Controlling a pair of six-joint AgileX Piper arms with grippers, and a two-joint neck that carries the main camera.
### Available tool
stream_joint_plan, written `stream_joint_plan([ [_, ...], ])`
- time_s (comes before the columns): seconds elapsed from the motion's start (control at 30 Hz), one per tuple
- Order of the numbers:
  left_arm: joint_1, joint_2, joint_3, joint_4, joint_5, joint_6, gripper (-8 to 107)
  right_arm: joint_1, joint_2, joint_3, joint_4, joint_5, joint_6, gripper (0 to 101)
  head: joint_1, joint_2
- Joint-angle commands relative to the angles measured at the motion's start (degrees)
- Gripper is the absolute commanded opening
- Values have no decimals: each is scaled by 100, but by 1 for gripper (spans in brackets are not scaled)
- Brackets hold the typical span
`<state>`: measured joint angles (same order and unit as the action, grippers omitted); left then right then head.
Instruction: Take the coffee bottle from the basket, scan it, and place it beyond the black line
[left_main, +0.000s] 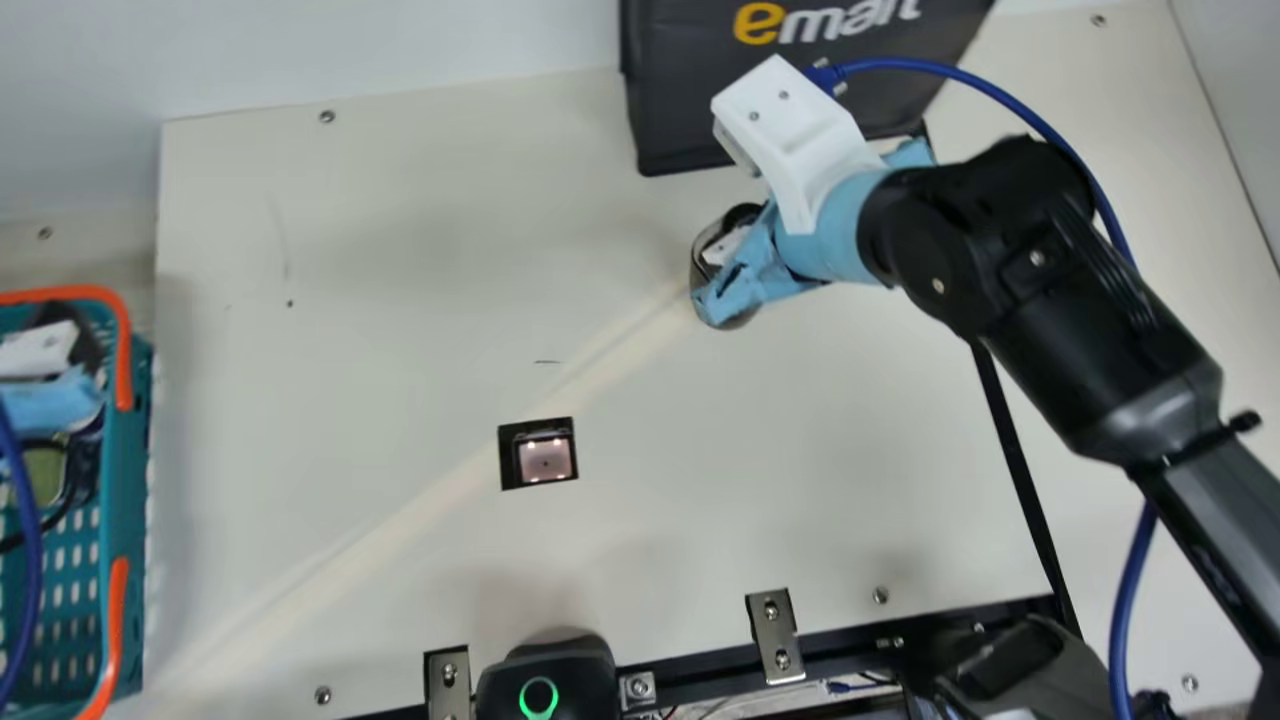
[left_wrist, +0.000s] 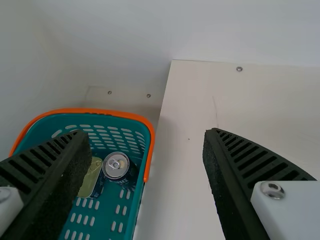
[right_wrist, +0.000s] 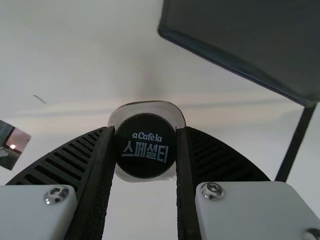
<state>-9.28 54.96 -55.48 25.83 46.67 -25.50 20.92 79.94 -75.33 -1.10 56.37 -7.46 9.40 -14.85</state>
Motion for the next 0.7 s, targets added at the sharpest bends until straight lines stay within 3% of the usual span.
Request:
stream_joint_plan([
  [0.0, 0, 0, 0, 0, 0, 0, 90, -182, -16, -1, 11, 5, -36, 0, -148, -543],
  [0.67, 0, 0, 0, 0, 0, 0, 90, -1754, -109, 96, 245, 65, -586, 0, -148, -673],
])
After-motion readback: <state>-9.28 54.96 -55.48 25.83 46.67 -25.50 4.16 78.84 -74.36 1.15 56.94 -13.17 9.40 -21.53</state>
